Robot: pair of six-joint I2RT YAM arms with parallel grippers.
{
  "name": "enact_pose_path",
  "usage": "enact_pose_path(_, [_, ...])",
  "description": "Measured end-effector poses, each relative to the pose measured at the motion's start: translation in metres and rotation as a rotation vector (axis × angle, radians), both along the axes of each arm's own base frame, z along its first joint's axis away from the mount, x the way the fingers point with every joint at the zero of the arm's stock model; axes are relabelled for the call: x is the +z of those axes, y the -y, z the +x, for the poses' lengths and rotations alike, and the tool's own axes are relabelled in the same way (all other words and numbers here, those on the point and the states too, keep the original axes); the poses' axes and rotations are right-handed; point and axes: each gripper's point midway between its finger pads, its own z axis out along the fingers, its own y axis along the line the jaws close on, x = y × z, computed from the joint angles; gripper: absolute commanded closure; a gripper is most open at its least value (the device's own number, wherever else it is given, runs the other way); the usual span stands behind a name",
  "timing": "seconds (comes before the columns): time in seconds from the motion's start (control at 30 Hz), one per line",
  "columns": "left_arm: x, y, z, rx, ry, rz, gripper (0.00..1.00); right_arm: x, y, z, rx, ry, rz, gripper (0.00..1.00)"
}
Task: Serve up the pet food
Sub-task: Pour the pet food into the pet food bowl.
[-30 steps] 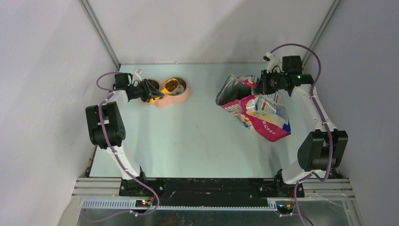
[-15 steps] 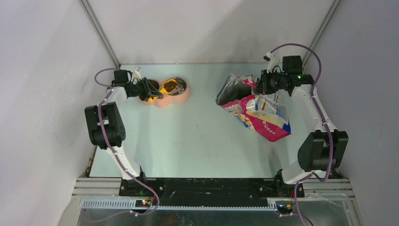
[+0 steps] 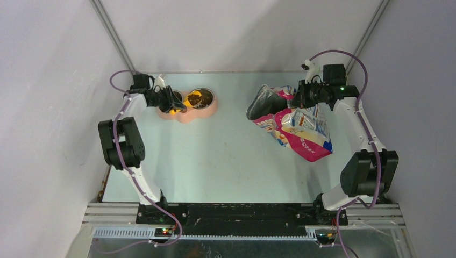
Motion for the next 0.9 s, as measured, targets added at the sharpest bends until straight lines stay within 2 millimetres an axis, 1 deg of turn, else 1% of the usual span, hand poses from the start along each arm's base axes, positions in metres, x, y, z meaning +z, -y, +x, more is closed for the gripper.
enact_pose_path(0.27, [0.007,0.001,0.003,-0.008,-0.002,0.060,1.00,0.001,0.000,0.000,0.001,0.007,0.000,1.00])
enact_pose_path(0.53, [0.015,0.000,0.011,-0.010,0.006,0.135,1.00,0.002,0.000,-0.001,0.003,0.018,-0.001,1.00])
enact_pose_path(0.9, [0.005,0.002,0.012,-0.029,-0.033,0.212,1.00,0.003,0.001,-0.002,0.002,0.024,0.000,1.00])
